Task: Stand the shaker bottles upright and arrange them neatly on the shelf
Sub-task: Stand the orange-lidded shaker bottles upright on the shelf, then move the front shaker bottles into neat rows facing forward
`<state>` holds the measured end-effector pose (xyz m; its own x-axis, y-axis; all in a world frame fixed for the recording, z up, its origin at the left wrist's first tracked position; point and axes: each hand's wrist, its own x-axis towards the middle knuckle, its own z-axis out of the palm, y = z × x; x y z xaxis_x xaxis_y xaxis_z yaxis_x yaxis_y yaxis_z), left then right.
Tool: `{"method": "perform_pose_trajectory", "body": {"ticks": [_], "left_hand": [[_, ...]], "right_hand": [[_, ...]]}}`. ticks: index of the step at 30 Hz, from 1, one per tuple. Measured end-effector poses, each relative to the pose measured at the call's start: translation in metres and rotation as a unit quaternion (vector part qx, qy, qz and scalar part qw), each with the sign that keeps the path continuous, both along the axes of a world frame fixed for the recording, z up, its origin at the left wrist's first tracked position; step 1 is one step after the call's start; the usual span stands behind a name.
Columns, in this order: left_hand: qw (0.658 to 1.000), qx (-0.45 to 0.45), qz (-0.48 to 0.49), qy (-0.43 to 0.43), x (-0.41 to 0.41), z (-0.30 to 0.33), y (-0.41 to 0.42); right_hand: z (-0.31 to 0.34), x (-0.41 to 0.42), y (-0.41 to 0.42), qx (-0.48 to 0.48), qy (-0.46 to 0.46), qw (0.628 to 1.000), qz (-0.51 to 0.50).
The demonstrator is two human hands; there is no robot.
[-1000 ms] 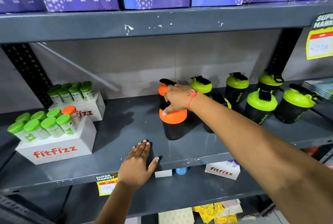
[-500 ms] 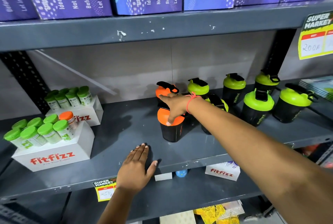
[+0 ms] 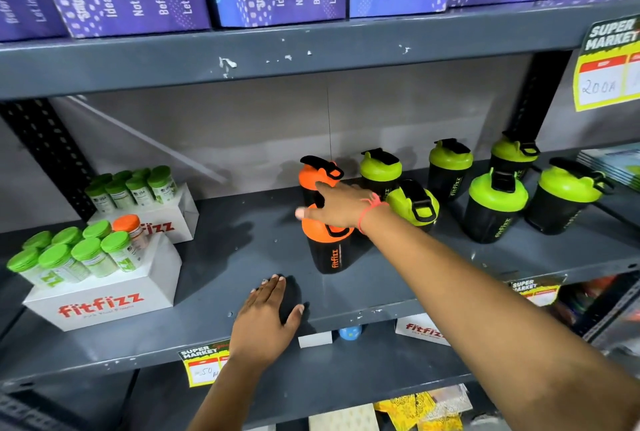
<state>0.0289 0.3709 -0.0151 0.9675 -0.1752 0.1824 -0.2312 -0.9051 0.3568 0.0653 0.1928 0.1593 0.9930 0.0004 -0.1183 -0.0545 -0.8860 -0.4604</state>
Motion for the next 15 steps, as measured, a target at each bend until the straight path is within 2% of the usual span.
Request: {"method": "perform_pose_trajectory", "body": {"ticks": [2,4,6,7,10,15], "left_hand": [[0.995,-0.094,0.025,0.029,0.003,0.005,-0.009],[0.961,-0.264,0.048,0.069,0.005,0.015,-0.024],[0.903,-0.411,0.051,0.115,0.008,0.023,-0.04],[0.885,-0.444,0.047,0.128,0.011,0.024,-0.047],[0.873,-0.463,0.038,0.151,0.021,0.021,-0.062],[0.866,-0.473,0.009,0.16,0.028,0.015,-0.071]], "right_hand": [[-0.023,0.001,-0.002,0.108,-0.129,0.985,-0.045],[-0.057,0.002,0.0,0.267,-0.226,0.925,-0.146],[-0.092,-0.005,-0.002,0.359,-0.197,0.884,-0.225],[-0.11,-0.005,-0.002,0.382,-0.161,0.88,-0.232],[-0.141,-0.003,0.001,0.387,-0.085,0.9,-0.184],[-0.144,-0.004,0.001,0.375,-0.046,0.912,-0.161]]}}
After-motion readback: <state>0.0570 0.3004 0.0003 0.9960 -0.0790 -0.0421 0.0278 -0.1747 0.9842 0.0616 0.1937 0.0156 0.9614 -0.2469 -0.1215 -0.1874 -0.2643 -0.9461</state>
